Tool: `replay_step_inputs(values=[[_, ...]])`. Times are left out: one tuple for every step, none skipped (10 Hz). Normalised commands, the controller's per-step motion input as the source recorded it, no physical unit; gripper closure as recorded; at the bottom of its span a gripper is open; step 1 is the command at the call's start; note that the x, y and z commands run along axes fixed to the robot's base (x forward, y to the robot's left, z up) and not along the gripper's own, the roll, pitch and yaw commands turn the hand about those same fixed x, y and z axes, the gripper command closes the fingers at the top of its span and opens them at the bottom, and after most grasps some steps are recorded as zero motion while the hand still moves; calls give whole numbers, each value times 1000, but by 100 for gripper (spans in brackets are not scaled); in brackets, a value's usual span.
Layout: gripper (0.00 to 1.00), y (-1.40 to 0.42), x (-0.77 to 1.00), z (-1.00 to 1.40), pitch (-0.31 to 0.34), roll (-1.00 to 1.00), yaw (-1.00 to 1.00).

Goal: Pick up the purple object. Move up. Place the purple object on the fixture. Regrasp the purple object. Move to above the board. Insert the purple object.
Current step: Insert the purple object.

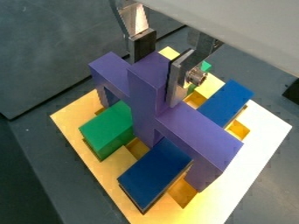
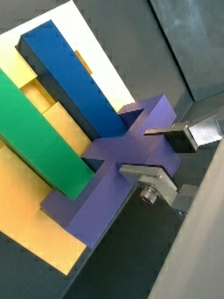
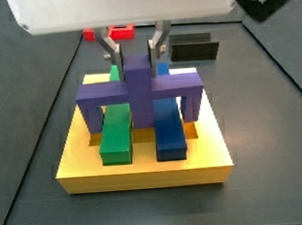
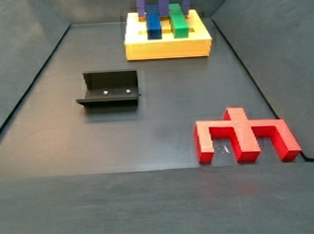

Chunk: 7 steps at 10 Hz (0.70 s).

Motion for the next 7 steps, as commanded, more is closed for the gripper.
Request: replay_step_inputs(values=[[100, -54, 94, -163, 0, 127, -14], [100, -71, 89, -74, 0, 101, -23], [100, -120, 0, 0, 0, 76, -97], [100, -120, 0, 0, 0, 0, -109], [100, -49, 0, 0, -10, -70, -77], [100, -49, 0, -51, -34, -71, -91], [100, -20, 0, -97, -19, -20, -174]])
